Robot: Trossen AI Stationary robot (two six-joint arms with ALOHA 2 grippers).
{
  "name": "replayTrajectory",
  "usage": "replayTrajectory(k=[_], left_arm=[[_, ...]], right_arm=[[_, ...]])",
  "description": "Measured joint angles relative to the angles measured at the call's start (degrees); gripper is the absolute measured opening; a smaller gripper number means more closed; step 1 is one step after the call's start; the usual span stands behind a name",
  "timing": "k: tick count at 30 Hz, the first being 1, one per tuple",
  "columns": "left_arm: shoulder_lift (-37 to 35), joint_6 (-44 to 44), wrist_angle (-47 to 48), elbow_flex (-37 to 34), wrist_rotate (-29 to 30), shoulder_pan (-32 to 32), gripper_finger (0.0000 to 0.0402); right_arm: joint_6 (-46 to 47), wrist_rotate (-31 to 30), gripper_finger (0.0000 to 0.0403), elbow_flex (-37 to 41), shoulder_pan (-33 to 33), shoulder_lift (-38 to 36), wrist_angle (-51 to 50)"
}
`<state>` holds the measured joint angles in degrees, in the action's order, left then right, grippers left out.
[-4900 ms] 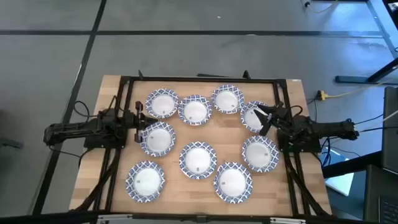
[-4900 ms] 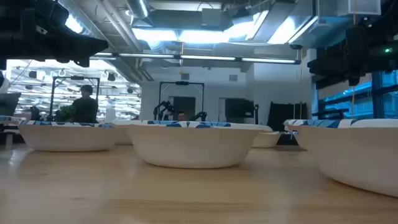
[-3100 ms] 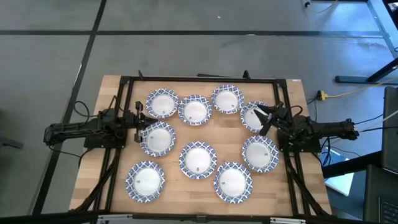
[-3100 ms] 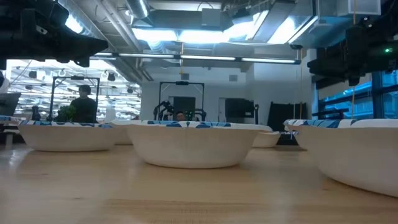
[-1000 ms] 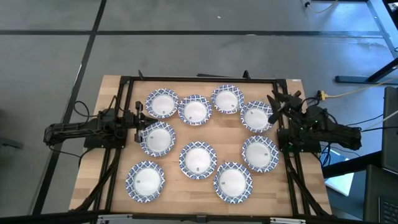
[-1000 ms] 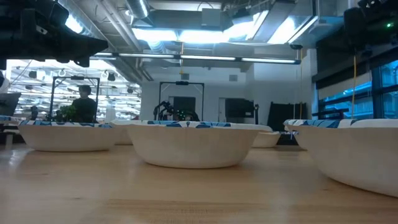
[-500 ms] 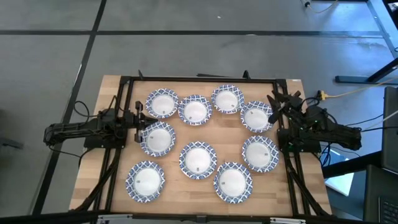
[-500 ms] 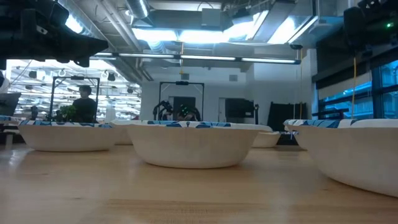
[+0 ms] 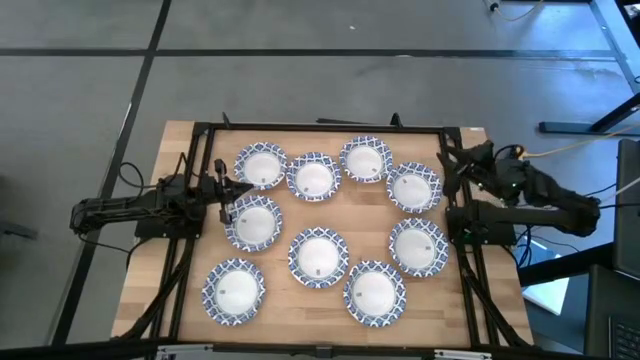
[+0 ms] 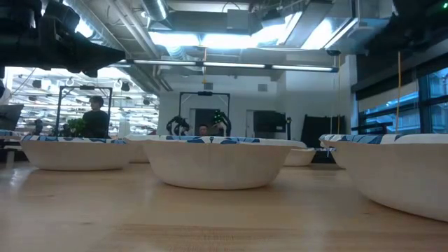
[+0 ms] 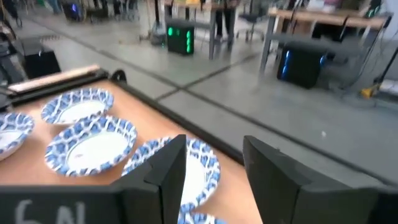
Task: Nest bowls inside each other
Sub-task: Stack the bowl on top of the bowl on the table
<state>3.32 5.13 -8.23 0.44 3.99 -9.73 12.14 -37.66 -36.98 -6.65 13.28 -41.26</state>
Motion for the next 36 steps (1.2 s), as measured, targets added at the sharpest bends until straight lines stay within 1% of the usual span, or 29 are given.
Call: replayTrajectory(k=[5, 7, 10, 13, 18, 20, 23, 26, 30, 32, 36], left_arm=[[0.0, -0.5, 0.0, 0.0, 0.0, 0.0, 0.0], [0.0, -0.5, 0.0, 0.0, 0.0, 0.0, 0.0], [0.0, -0.5, 0.0, 0.0, 0.0, 0.0, 0.0], [0.0, -0.5, 0.0, 0.0, 0.0, 0.0, 0.0], [0.0, -0.5, 0.0, 0.0, 0.0, 0.0, 0.0], [0.0, -0.5, 0.0, 0.0, 0.0, 0.0, 0.0], [0.0, -0.6, 0.0, 0.0, 0.0, 0.0, 0.0], [0.0, -0.6, 0.0, 0.0, 0.0, 0.0, 0.0], [0.0, -1.8, 0.0, 0.0, 0.0, 0.0, 0.0], [0.0, -2.9, 0.0, 0.0, 0.0, 0.0, 0.0], [0.0, -3.7, 0.0, 0.0, -0.1, 0.0, 0.0]], right_arm=[[10.7, 0.4, 0.0161, -10.0, 0.0, 5.5, -18.2], [15.7, 1.9, 0.0161, -13.2, 0.0, 7.4, -24.1], [20.9, 5.5, 0.0161, -16.1, 0.0, 9.8, -27.3], [22.0, 8.2, 0.0161, -16.8, 0.0, 12.6, -27.1], [18.8, 12.7, 0.0161, -16.8, -0.4, 18.9, -27.8], [18.6, 13.6, 0.0161, -16.7, -1.6, 20.9, -28.3], [15.9, 15.6, 0.0161, -16.7, -4.6, 22.6, -28.3], [11.6, 18.8, 0.0161, -16.7, -9.5, 23.3, -27.0], [4.8, 21.8, 0.0161, -16.7, -17.7, 23.7, -23.6], [1.3, 24.7, 0.0161, -16.7, -22.3, 23.8, -20.8], [-5.1, 33.0, 0.0161, -16.7, -31.8, 25.1, -16.5]])
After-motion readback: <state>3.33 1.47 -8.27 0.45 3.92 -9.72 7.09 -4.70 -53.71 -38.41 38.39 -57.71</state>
